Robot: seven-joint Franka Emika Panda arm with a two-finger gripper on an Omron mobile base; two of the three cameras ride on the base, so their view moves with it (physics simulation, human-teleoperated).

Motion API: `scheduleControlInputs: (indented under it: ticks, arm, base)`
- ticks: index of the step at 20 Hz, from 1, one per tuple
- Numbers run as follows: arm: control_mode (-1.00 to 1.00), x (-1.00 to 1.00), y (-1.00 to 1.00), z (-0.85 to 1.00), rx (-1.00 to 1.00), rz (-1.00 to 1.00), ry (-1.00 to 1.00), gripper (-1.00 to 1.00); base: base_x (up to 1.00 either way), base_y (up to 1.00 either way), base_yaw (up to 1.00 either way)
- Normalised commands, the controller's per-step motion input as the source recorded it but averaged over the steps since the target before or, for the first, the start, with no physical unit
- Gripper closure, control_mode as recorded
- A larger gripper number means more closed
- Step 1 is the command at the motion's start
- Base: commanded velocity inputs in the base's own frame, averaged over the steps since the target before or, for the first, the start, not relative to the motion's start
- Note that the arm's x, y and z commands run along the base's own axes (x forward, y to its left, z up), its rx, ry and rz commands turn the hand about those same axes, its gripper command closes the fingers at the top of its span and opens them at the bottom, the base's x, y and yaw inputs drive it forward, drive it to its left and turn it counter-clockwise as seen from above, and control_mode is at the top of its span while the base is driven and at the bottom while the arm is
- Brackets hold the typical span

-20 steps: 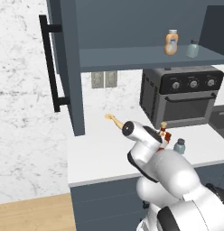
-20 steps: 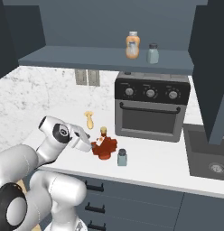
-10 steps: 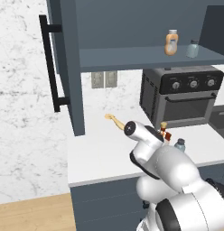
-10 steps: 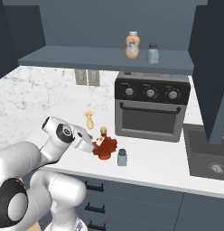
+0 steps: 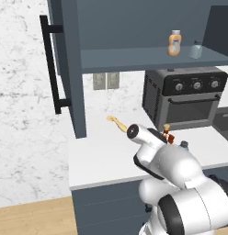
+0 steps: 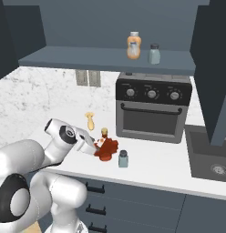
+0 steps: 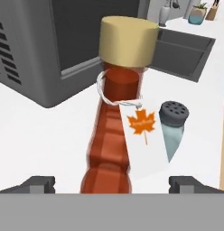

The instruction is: Put the shaker and condiment bottle from the counter next to their counterparts in the cabinet.

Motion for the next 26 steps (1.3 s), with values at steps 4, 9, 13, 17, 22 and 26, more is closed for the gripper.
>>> scheduleControlInputs:
  ticks: [4, 9, 13, 17, 22, 26]
  arm:
    - [-1.0, 0.0, -0.04, -0.19, 0.0, 0.0, 0.0, -1.0]
    - [-1.0, 0.01, -0.19, -0.11, 0.03, 0.0, 0.0, -1.0]
    - [-1.0, 0.04, -0.08, -0.15, 0.01, 0.0, 0.0, 1.0]
    - [-1.0, 0.07, 0.0, -0.28, 0.0, 0.0, 0.09, 1.0]
    - [-1.0, 0.12, 0.0, -0.11, 0.02, 0.0, 0.13, 1.0]
    - [-1.0, 0.09, -0.01, 0.2, 0.16, 0.0, 0.17, 1.0]
  base:
    - [0.0, 0.0, 0.0]
    - [0.0, 0.0, 0.0]
    - [0.0, 0.0, 0.0]
    - [0.0, 0.0, 0.0]
    - [0.0, 0.0, 0.0]
    - [0.0, 0.0, 0.0]
